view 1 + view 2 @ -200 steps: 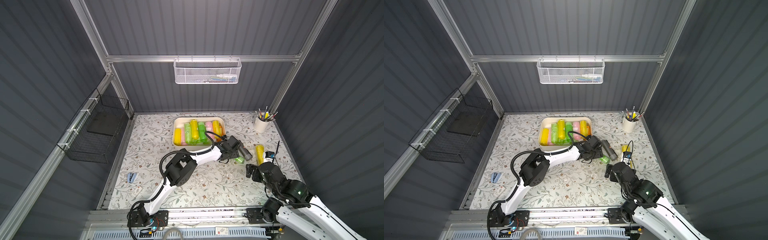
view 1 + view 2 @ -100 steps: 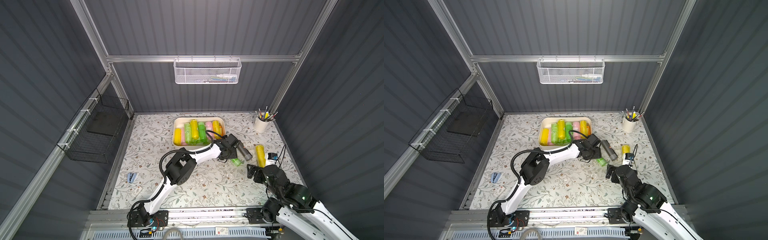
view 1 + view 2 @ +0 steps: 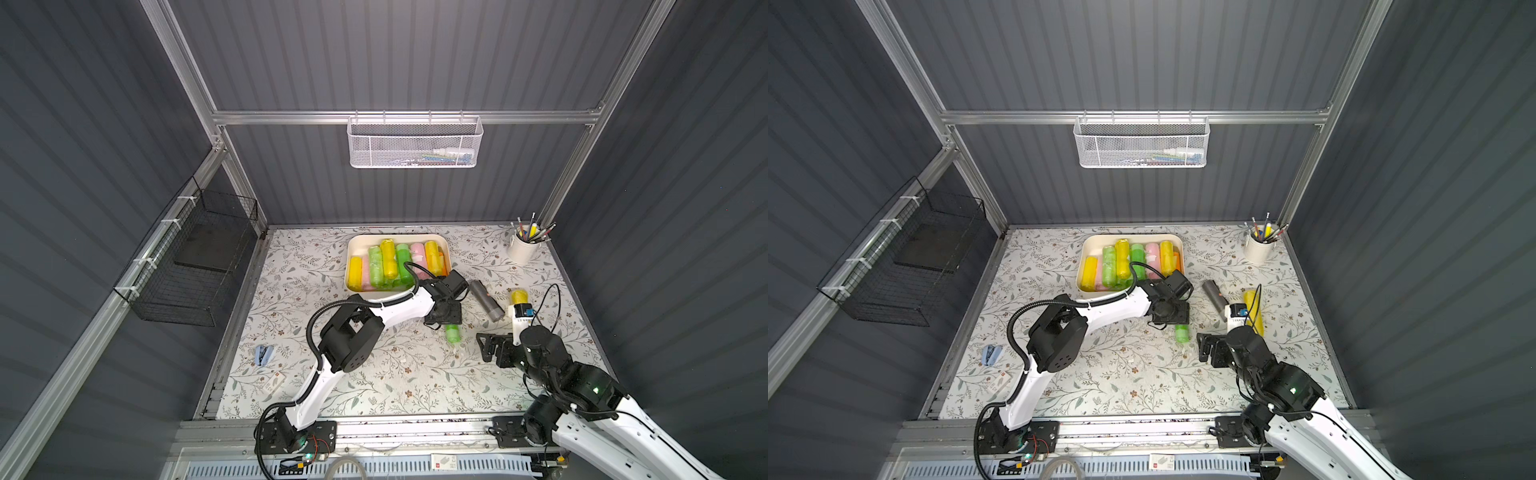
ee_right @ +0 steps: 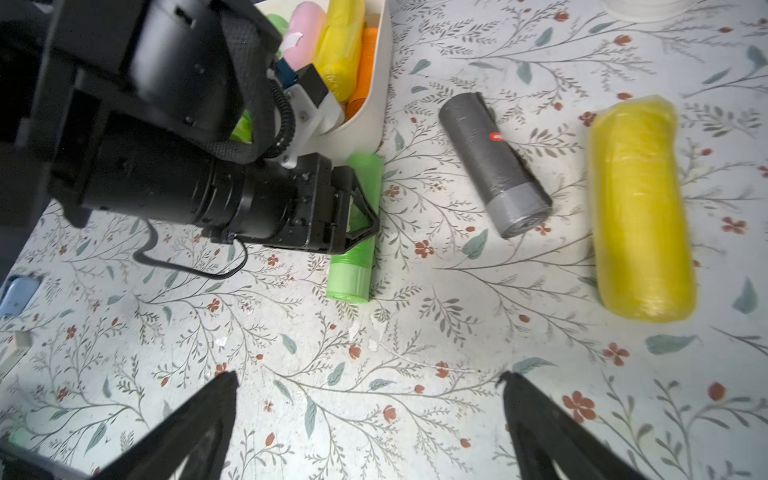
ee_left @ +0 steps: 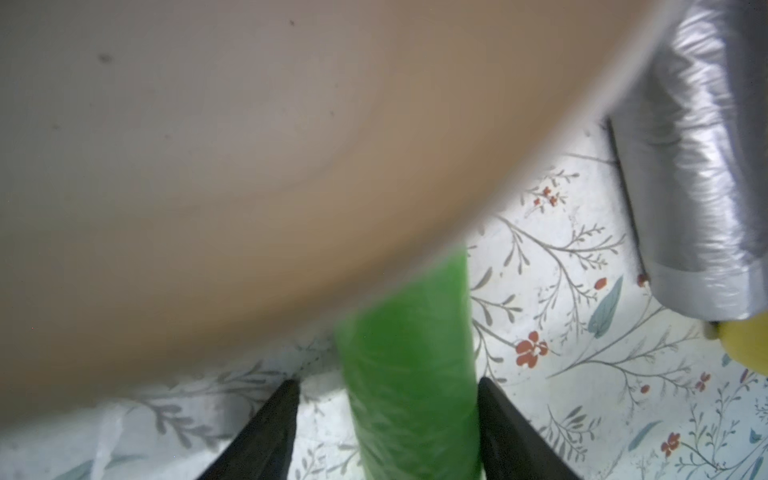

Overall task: Put the roll of trash bags into the storage box
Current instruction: Pick up the roll of trash bags from the center of the board.

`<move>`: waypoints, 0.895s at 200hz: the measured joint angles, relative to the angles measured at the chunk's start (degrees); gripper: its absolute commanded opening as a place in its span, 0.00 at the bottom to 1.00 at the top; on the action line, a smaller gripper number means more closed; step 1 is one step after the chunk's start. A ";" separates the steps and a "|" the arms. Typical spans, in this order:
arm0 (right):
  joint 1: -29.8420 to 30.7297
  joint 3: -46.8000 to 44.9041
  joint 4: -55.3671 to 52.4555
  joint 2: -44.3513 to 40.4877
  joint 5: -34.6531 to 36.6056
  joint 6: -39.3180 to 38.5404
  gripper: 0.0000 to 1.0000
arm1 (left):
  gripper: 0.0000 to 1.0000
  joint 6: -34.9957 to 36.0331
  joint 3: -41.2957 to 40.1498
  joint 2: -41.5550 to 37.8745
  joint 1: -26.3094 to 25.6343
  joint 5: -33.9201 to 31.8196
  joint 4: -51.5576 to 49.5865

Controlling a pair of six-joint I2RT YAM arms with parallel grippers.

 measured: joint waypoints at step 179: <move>0.00 -0.55 1.29 -2.16 0.31 4.63 0.99 | 0.34 4.83 -9.75 -5.81 1.11 -0.96 4.09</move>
